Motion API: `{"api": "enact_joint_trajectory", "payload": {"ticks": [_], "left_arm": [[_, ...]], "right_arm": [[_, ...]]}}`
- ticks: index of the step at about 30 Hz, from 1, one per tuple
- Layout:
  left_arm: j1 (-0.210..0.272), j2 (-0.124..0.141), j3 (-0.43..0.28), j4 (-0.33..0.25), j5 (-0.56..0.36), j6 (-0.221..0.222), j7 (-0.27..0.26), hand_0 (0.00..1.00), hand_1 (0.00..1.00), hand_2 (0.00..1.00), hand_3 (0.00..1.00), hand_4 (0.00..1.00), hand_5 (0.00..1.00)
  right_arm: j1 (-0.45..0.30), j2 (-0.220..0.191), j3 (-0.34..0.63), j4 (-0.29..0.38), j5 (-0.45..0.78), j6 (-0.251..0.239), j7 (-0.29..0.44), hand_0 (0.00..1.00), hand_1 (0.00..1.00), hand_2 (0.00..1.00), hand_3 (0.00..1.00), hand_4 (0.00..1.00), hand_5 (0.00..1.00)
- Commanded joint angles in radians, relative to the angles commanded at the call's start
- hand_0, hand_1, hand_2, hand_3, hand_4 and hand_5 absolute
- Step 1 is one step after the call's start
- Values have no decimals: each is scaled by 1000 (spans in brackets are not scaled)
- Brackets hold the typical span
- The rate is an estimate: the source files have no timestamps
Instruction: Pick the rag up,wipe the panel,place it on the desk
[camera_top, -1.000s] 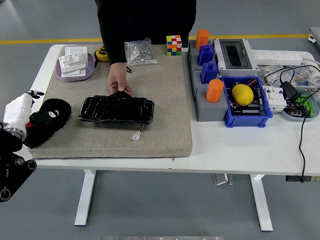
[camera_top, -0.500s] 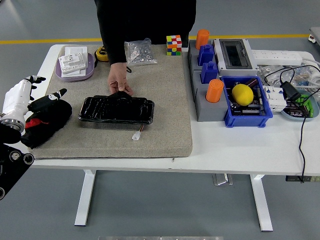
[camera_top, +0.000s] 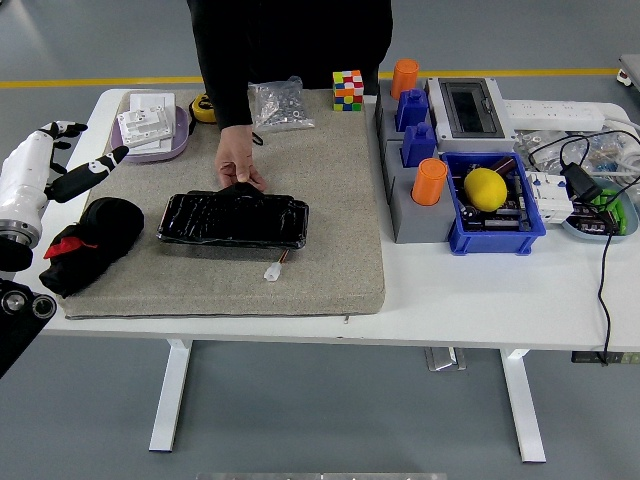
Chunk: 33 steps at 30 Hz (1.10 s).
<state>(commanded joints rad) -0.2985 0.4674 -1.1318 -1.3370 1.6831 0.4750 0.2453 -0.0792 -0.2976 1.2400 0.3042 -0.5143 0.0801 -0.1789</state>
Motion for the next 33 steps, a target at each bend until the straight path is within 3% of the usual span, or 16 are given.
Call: {"api": "enact_joint_trajectory", "payload": {"ticks": [7, 8, 13, 14, 17, 19, 20, 25, 26, 30, 33], "left_arm": [[17, 11, -8, -50, -255, 45, -149, 432, 715, 761, 754, 998, 778], [19, 12, -9, -53, -293, 43, -176, 433, 690, 732, 722, 903, 698], [33, 17, -4, -60, -508, -48, -375, 433, 690, 732, 722, 903, 698], [36, 16, -4, -61, -547, -67, -404, 429, 626, 682, 666, 854, 653], [47, 12, -7, -73, -677, -124, -467, 429, 626, 682, 666, 854, 653], [53, 10, -6, -78, -761, -143, -485, 429, 626, 682, 666, 854, 653], [56, 9, -4, -78, -800, -161, -496, 400, 581, 626, 556, 812, 570], [70, 3, -8, -73, -1015, -226, -532, 400, 581, 626, 556, 812, 570], [73, 2, -8, -72, -1054, -233, -540, 412, 569, 571, 537, 784, 488], [79, -1, -12, -67, -1221, -254, -555, 412, 569, 571, 537, 784, 488], [82, -5, -15, -67, -1251, -258, -558, 423, 572, 558, 536, 763, 425]], "right_arm": [[-1, -1, -6, 2, 4, -5, -1, 728, 603, 691, 613, 998, 572], [-1, -1, -7, 3, 5, -6, -1, 728, 603, 691, 615, 998, 571], [1, -1, -13, 4, 7, -11, -1, 728, 603, 691, 615, 998, 571], [0, -1, -13, 5, 8, -11, -1, 728, 604, 691, 613, 998, 571], [-1, -1, -14, 6, 8, -13, -2, 728, 604, 691, 613, 998, 571], [-1, -1, -14, 6, 7, -14, -3, 728, 604, 691, 613, 998, 571], [-2, -1, -14, 7, 8, -14, -2, 728, 603, 691, 614, 998, 572], [-2, -1, -17, 8, 5, -16, -5, 728, 603, 691, 614, 998, 572], [-2, -1, -17, 9, 4, -16, -5, 728, 603, 691, 614, 998, 573], [-1, -2, -14, 11, -1, -19, -8, 728, 603, 691, 614, 998, 573], [0, -3, -9, 12, -5, -17, -12, 728, 601, 691, 615, 998, 575]]}}
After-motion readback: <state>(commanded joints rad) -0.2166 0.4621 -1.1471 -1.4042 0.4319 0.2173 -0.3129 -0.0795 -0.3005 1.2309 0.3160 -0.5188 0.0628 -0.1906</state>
